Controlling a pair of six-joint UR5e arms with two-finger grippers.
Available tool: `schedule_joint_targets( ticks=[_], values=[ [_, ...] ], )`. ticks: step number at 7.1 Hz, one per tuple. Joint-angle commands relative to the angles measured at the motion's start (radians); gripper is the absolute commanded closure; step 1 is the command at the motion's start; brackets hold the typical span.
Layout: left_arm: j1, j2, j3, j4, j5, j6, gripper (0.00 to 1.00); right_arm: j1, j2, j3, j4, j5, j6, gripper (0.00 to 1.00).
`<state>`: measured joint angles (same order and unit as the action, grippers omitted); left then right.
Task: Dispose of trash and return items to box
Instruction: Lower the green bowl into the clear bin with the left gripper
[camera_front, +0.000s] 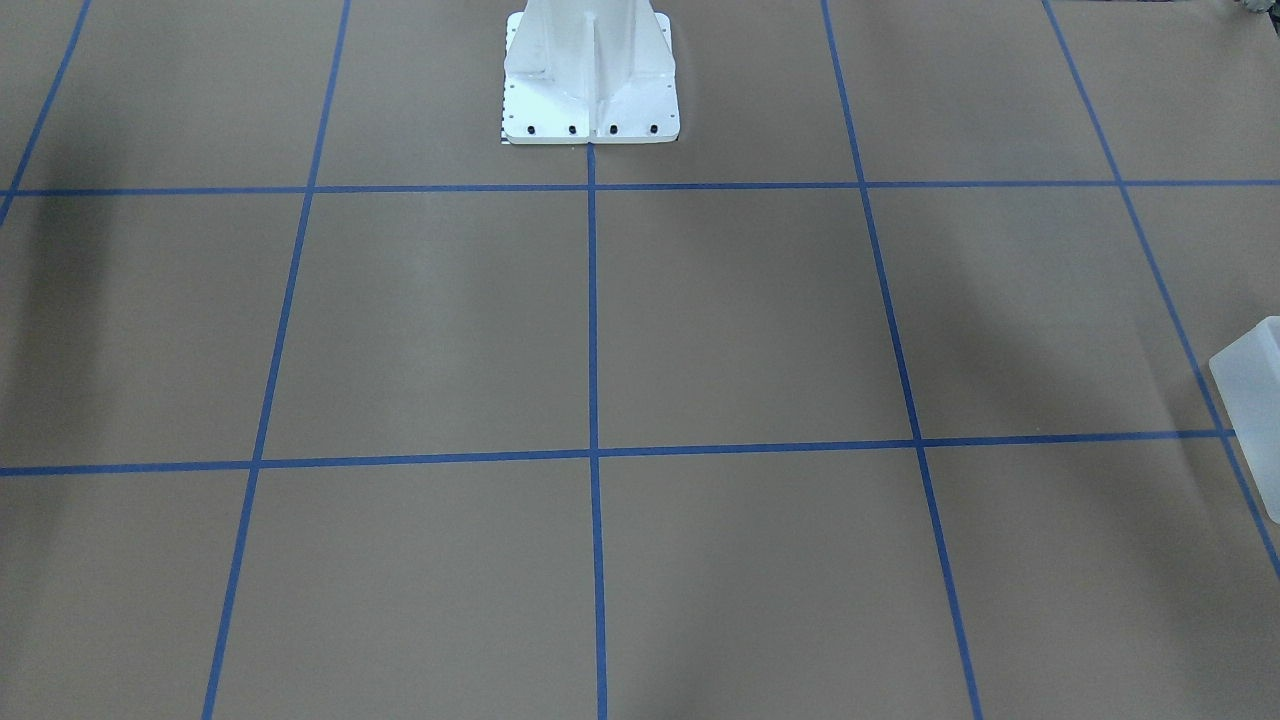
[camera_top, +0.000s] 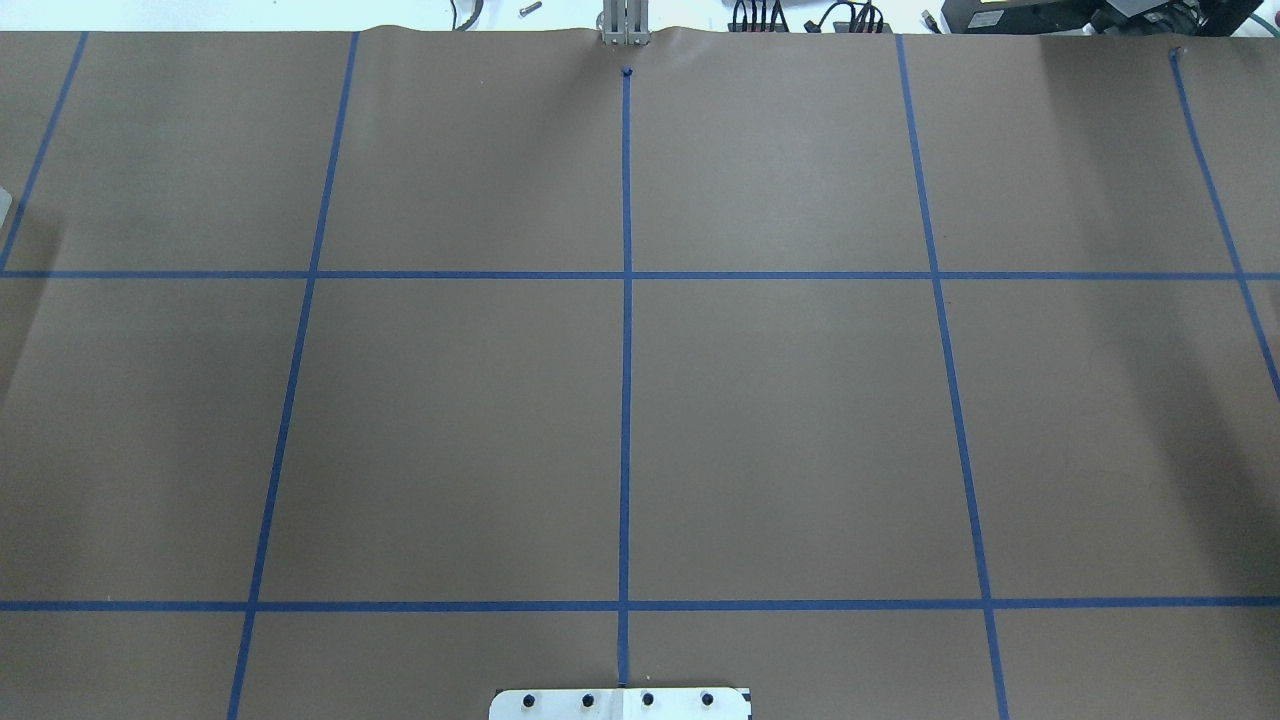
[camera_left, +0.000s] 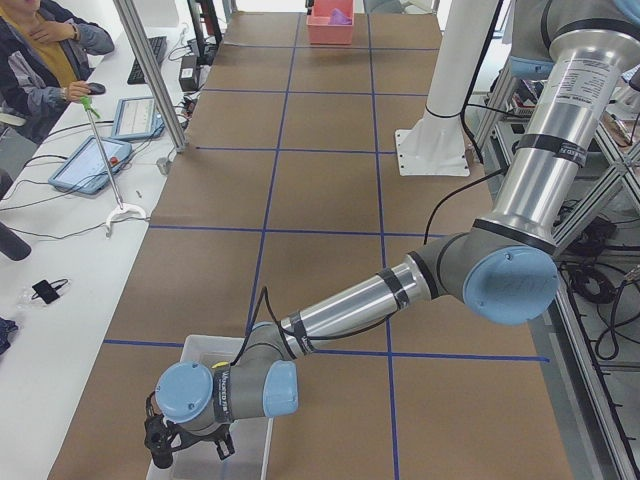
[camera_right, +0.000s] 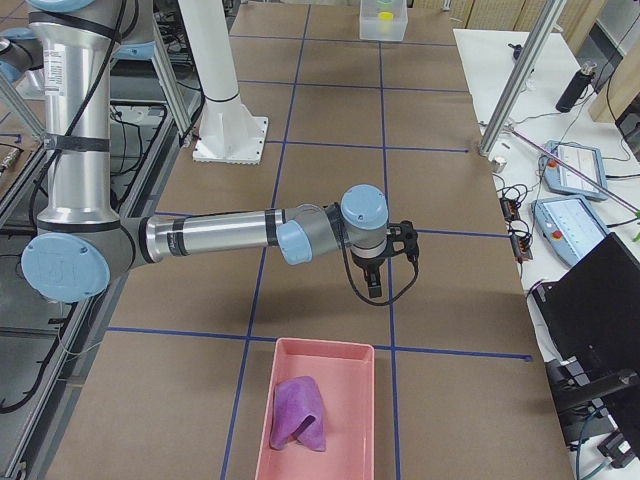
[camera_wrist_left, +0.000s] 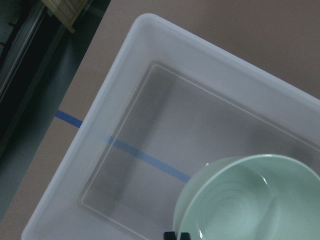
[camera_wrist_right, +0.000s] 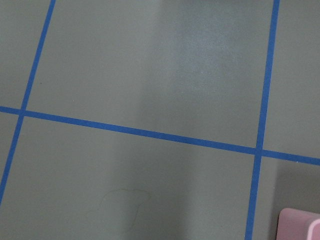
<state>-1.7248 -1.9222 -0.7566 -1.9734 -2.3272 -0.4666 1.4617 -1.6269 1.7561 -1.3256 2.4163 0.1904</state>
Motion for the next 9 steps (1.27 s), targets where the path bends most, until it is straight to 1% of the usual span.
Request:
schedule_joint_targets(
  ticks=[1, 3, 4, 5, 6, 7, 8, 9],
  values=[
    [-0.001, 0.002, 0.049, -0.086, 0.002, -0.224, 1.00, 0.000, -0.002, 0.000, 0.000, 0.000, 0.000, 0.00],
    [-0.001, 0.006, 0.060, -0.101, 0.002, -0.276, 1.00, 0.000, -0.002, 0.000, 0.000, 0.001, 0.000, 0.00],
    [-0.001, 0.009, 0.084, -0.134, 0.003, -0.277, 1.00, 0.000, -0.002, 0.000, 0.000, 0.001, 0.000, 0.00],
    [-0.001, 0.014, 0.114, -0.195, 0.003, -0.277, 0.73, -0.001, -0.002, 0.000, 0.000, 0.001, 0.000, 0.00],
    [-0.001, 0.026, 0.115, -0.228, 0.003, -0.279, 0.01, -0.001, -0.002, 0.000, 0.000, 0.001, 0.000, 0.00],
    [-0.002, 0.025, 0.106, -0.229, 0.003, -0.279, 0.01, -0.001, -0.002, 0.000, 0.000, 0.001, 0.000, 0.00],
    [-0.004, 0.025, 0.073, -0.228, 0.003, -0.274, 0.01, -0.001, -0.004, 0.014, 0.000, 0.000, 0.001, 0.00],
    [-0.002, 0.069, -0.060, -0.219, 0.005, -0.265, 0.01, 0.000, -0.033, 0.046, -0.001, -0.002, 0.001, 0.00]
  ],
)
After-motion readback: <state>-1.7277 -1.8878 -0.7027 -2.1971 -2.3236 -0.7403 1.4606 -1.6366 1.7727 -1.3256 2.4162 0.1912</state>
